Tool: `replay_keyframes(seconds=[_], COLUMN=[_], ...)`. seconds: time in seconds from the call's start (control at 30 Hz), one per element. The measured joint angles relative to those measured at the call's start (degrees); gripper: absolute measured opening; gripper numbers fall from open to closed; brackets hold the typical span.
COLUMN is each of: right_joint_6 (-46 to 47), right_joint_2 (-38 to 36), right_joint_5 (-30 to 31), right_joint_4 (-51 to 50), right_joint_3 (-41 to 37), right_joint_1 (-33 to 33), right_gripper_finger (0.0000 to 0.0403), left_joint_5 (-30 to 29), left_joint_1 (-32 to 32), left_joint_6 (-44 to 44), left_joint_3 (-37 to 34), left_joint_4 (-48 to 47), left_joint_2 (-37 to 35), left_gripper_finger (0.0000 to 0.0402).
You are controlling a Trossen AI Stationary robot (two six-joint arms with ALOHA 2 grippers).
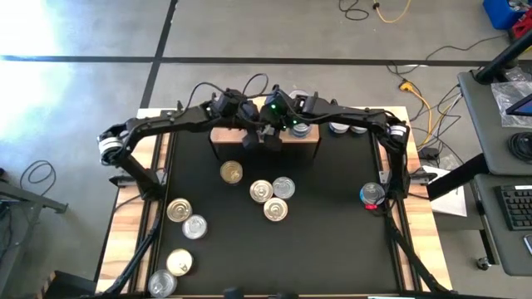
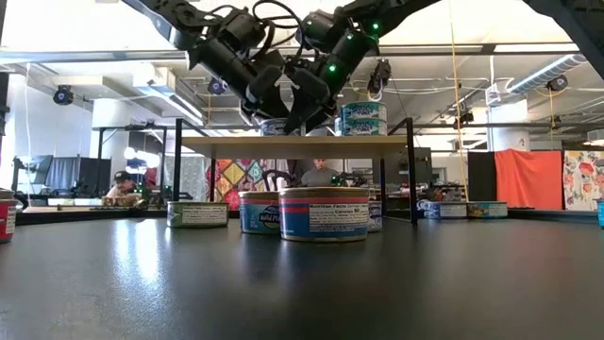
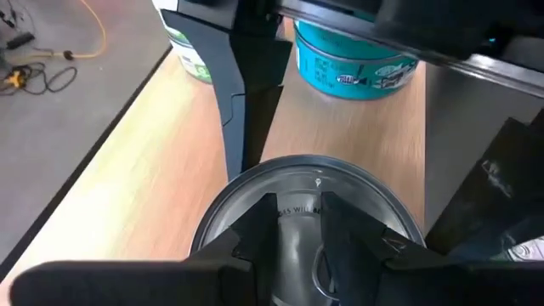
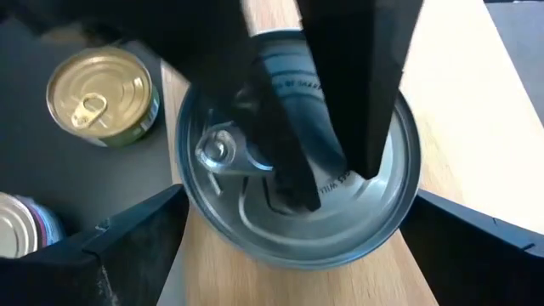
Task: Stack canned seafood by type on shelf
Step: Put the bottom blue tuna can on the shelf
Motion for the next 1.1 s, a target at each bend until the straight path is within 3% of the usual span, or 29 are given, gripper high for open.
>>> replay_keyframes(seconds=[0.33, 0.73, 1.0, 1.1], right_joint_6=[-2.94, -2.21, -0.10, 0.58], right_joint_2=[-2.82, -18.03, -24.01, -24.54], right_joint_5=[2.42, 3.00, 4.23, 7.56], right_joint_4=[-4.71, -4.58, -4.56, -4.90], right_joint_3=[-0.11, -0.11, -0.13, -0.13], right_joint_1=[0.29, 2.47, 9.12, 10.68], right_gripper_finger=[0.0400, 0.0400, 0.0400, 0.0400], left_joint_5=[0.19, -0.84, -0.48, 3.56], left_joint_1=[0.16, 0.57, 2.57, 4.16], left_joint_6=[0.13, -0.62, 1.62, 4.16], left_joint_3=[0.66, 1.75, 13.10, 19.21], left_joint_4=[0.20, 8.61, 3.37, -1.83], left_joint_2=[2.57, 6.68, 13.54, 17.60], left_gripper_finger=[0.0077, 0.0077, 0.0077, 0.0077])
